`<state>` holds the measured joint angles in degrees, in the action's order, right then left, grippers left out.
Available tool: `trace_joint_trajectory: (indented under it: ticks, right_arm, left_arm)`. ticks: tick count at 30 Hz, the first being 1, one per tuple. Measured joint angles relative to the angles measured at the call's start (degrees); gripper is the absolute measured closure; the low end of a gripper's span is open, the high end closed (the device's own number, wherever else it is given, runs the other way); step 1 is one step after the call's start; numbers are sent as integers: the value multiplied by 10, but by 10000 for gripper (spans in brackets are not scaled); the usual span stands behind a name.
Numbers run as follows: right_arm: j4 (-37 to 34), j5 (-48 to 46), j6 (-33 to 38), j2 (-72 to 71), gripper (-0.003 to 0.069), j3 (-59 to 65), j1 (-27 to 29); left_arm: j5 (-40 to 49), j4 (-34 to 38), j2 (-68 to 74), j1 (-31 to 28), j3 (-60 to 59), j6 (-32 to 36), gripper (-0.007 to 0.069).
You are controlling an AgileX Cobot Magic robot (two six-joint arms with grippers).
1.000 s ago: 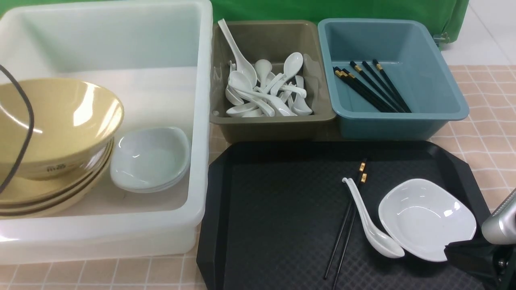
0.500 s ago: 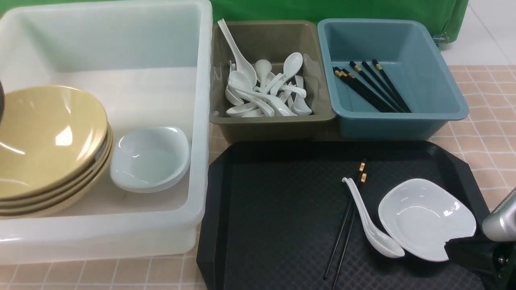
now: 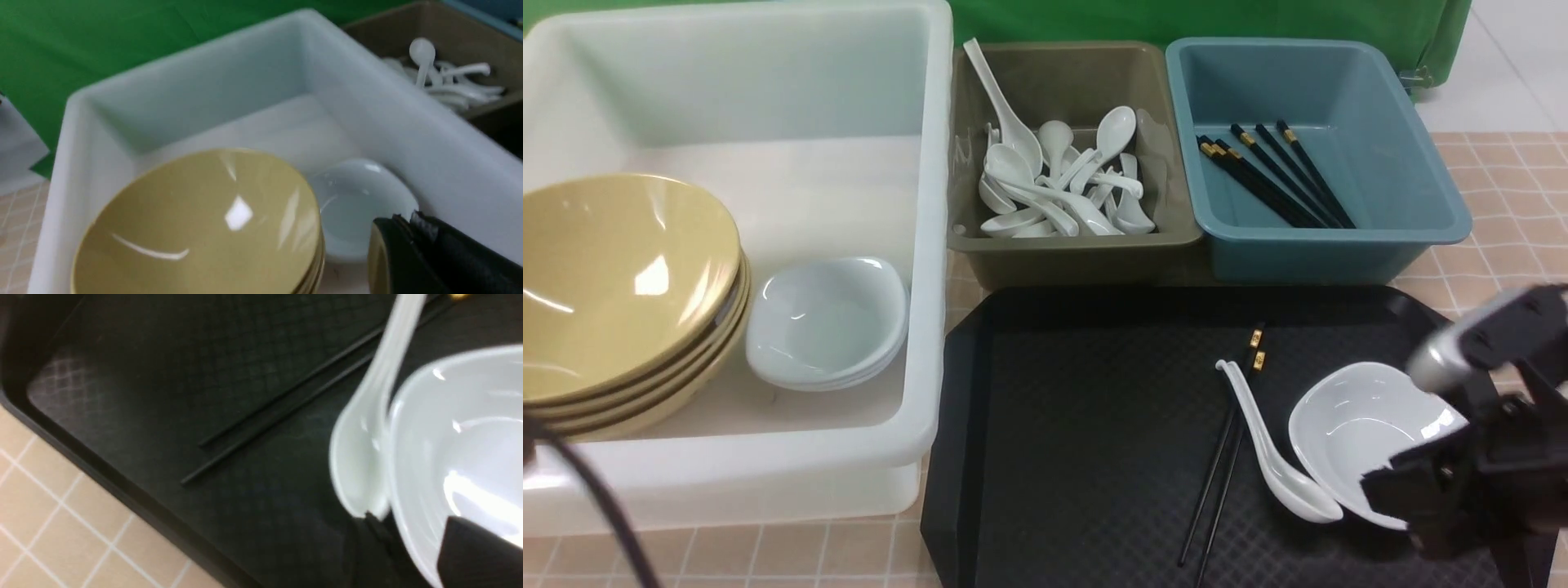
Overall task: On brown table put chopsticks spoon bowls plates into blue grey white boxes.
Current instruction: 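Reach down and grasp the white spoon resting in the bowl with the right gripper, then place the white spoon into the bin of spoons with the right gripper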
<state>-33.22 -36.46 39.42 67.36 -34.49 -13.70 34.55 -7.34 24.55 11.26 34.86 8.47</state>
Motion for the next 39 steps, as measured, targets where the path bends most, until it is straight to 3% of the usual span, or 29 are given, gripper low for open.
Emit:
trace_joint_trajectory:
  ticks: [5,9,16,21,25,32,36,39]
  right_arm:
    - [1,-2,12,90,319,-55,-48]
    - [22,35,28,153,318,-81,-90]
    - [61,53,28,210,334,-87,-99]
    - [67,56,28,216,454,-87,-99]
    - [67,29,26,216,595,-100,-99]
    - [51,-136,24,216,600,-208,-99]
    - [48,-155,24,212,600,-295,-100]
    - [42,-116,25,213,600,-348,-100]
  left_arm:
    - [10,-12,-73,1,-104,-55,623]
    - [-34,-16,-133,1,-154,-73,623]
    - [-87,-27,-165,1,-170,-78,623]
    - [-89,-27,-165,1,-170,-79,623]
    - [-90,-29,-165,2,-170,-79,623]
    - [-96,-37,-165,2,-170,-79,623]
    - [-114,-37,-165,2,-171,-79,623]
    - [-118,-37,-165,2,-172,-79,623]
